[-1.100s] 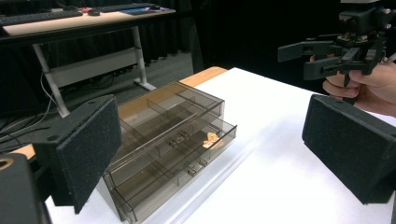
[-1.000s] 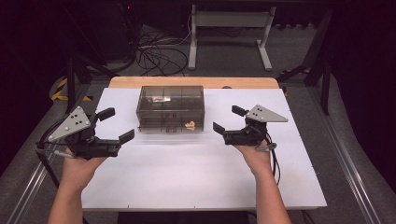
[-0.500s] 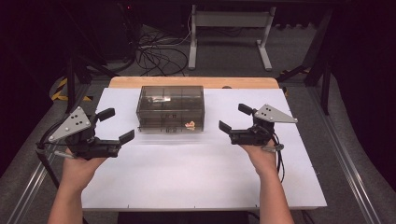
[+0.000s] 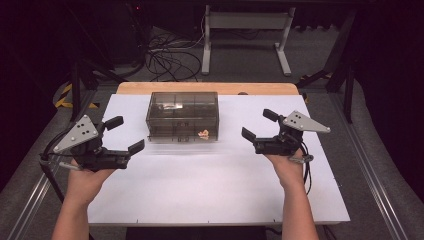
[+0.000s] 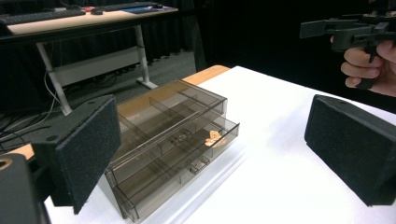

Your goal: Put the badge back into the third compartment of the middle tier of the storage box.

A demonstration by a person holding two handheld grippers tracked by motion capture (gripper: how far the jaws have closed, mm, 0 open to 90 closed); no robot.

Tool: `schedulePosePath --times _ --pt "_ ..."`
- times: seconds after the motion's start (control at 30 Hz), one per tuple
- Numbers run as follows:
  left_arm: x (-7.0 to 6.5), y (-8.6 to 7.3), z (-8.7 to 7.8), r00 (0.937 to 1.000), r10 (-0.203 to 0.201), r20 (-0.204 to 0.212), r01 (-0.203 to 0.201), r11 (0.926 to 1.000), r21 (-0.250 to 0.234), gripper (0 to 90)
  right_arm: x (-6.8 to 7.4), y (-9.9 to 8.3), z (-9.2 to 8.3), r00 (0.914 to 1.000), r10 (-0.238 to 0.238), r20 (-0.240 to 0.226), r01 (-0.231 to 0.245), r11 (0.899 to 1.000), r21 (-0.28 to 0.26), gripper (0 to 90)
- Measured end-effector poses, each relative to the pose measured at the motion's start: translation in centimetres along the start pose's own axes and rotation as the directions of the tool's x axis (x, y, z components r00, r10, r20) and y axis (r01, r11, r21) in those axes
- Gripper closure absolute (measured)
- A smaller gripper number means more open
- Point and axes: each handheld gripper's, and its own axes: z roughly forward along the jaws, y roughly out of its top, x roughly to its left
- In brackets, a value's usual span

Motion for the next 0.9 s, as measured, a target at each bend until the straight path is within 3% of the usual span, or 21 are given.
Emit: schedulePosePath --times 0.9 --pt "0.1 -0.3 -0.2 1.0000 0.001 -0.009 -0.001 1.0000 -0.005 3.9 -0.8 1.2 -2.5 0.9999 0.010 -0.002 -0.010 0.997 -0.082 0.0"
